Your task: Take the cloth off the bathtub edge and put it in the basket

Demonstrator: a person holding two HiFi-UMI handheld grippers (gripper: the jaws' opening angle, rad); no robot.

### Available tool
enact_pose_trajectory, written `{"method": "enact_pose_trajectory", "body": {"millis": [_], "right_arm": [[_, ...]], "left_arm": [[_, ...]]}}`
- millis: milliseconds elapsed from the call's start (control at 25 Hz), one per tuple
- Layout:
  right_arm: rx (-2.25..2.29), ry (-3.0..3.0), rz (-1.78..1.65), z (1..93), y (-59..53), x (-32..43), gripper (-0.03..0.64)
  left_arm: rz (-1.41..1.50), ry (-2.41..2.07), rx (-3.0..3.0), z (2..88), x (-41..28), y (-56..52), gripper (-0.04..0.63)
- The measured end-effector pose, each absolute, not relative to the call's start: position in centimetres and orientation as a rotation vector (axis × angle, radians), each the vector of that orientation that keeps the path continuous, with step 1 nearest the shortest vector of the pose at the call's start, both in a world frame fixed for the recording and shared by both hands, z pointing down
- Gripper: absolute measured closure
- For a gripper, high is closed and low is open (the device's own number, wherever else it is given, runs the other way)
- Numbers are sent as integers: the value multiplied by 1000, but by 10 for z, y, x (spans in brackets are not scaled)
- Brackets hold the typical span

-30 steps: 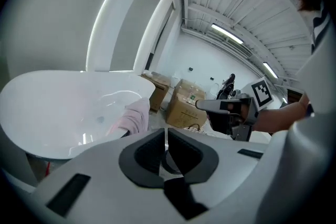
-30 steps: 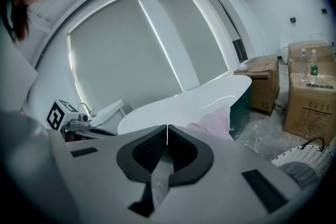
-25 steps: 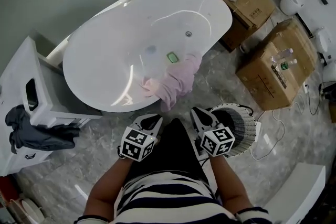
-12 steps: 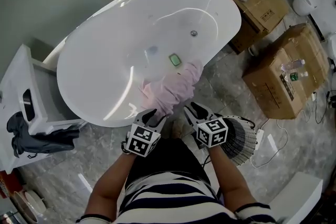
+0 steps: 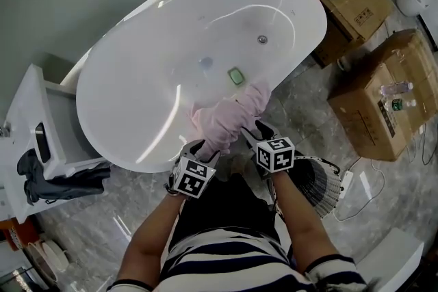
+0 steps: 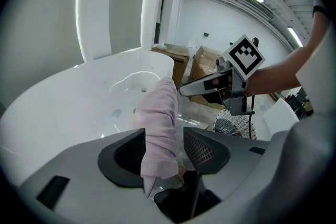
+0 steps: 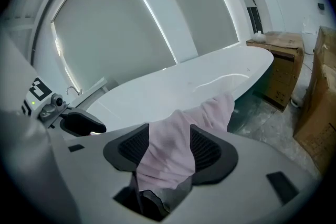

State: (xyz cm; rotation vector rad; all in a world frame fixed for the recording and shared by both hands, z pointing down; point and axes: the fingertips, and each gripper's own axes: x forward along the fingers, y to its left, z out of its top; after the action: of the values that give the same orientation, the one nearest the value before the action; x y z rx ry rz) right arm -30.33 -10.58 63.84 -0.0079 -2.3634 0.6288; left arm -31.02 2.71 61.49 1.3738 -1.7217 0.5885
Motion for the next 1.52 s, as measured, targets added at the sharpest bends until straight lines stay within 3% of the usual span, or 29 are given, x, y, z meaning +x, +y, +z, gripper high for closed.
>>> {"method": "enact_pose_trajectory", "body": {"millis": [440, 1040, 1520], "right_arm": [[114, -2262, 780, 680, -138, -336, 269], [172, -2163, 792, 696, -123, -342, 256], [66, -2141, 789, 684, -92, -328, 458]], "left_arm": [[536, -1731, 1265, 635, -326, 18, 334], [626, -1642, 1210, 664, -327, 23, 298], [707, -1612, 1238, 674, -326, 16, 303]]}}
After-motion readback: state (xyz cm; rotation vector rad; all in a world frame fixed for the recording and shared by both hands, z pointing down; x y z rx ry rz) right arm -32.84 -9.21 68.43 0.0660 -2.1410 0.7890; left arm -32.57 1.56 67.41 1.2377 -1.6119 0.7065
